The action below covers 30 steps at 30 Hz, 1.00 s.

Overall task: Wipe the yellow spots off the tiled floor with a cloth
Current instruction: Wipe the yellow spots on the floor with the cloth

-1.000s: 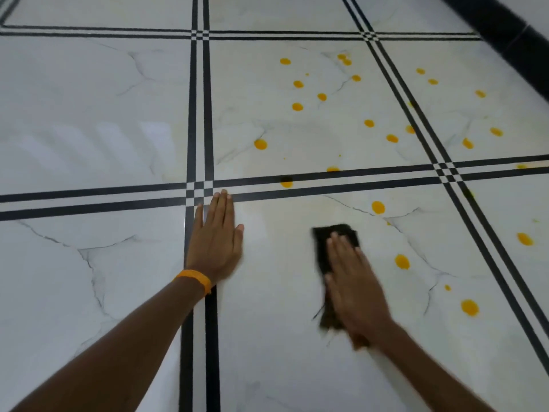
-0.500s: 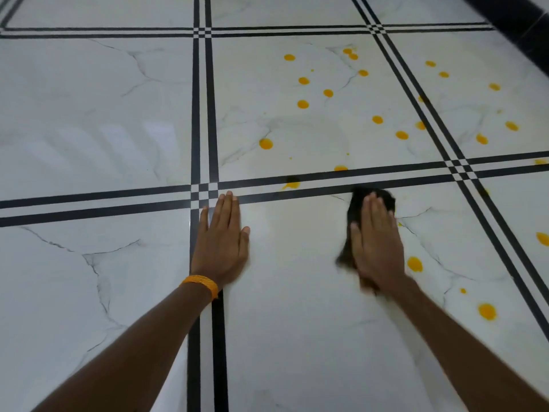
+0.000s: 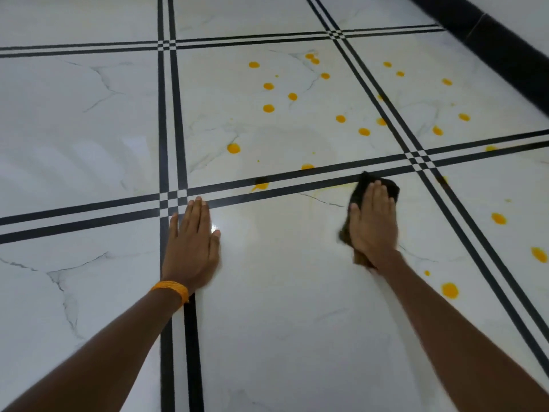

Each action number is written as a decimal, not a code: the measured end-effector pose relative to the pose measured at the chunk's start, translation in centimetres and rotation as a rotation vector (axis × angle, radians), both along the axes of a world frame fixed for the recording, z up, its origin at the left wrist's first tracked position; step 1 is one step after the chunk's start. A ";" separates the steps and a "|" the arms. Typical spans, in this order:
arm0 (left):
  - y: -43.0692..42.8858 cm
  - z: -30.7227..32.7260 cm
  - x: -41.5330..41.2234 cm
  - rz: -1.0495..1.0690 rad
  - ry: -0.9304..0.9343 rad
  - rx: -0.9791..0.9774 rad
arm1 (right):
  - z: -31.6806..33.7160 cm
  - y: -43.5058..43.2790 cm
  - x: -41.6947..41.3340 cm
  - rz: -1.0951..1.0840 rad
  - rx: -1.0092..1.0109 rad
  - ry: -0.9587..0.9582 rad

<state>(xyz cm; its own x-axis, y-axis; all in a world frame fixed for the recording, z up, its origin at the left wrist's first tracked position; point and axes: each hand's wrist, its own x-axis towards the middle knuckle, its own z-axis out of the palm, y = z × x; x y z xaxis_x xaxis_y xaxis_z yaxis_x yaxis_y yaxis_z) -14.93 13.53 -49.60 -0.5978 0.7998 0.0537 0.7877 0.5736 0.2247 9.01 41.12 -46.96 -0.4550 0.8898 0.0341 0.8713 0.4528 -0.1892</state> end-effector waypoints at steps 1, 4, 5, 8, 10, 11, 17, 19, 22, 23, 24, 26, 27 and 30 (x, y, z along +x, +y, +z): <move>0.1 0.2 0.1 0.007 -0.004 0.002 | -0.1 -0.7 -1.4 0.008 0.018 -0.011; 0.6 0.8 1.6 0.016 0.003 0.003 | -0.6 -7.0 0.2 0.365 0.042 -0.059; 1.3 0.8 2.7 -0.007 -0.001 0.001 | -0.7 -8.9 2.6 0.464 0.025 -0.059; 4.2 0.6 6.5 -0.024 -0.064 0.017 | -0.8 -8.1 8.3 0.418 0.003 -0.005; 5.5 0.5 8.0 0.034 -0.078 0.037 | -0.7 -2.9 6.3 0.224 0.020 -0.007; 5.8 0.4 8.4 0.051 -0.078 0.040 | -0.5 -0.4 3.6 0.125 0.019 -0.006; 5.7 0.6 8.5 0.043 -0.080 0.049 | -0.1 -6.0 -7.2 0.383 0.022 -0.037; 5.7 0.6 8.5 0.045 -0.083 0.033 | -0.6 -8.6 -2.3 0.518 -0.012 -0.021; 5.6 0.5 8.3 0.046 -0.102 0.033 | -0.7 -3.3 1.1 0.375 0.002 0.001; 5.7 0.5 8.2 0.044 -0.105 0.038 | -0.5 -0.7 0.4 0.275 0.002 -0.017; 5.7 0.4 8.4 0.037 -0.106 0.042 | -0.3 1.4 -0.9 0.168 0.001 -0.016; 5.7 0.4 8.5 0.030 -0.099 0.043 | 0.2 0.7 -4.0 0.057 -0.001 -0.022; 5.7 0.4 8.4 0.034 -0.094 0.046 | 0.1 -1.5 -4.7 0.101 0.021 -0.032; 5.7 0.6 8.3 0.035 -0.077 0.041 | -0.3 -10.1 0.6 0.497 -0.029 -0.073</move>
<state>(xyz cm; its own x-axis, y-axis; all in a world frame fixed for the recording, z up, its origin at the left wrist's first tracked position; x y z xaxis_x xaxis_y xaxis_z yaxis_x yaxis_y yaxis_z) -6.68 19.23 -49.04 -0.6286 0.7767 0.0389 0.7470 0.5892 0.3079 9.63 30.99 -47.23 -0.8242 0.5652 -0.0351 0.5633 0.8118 -0.1538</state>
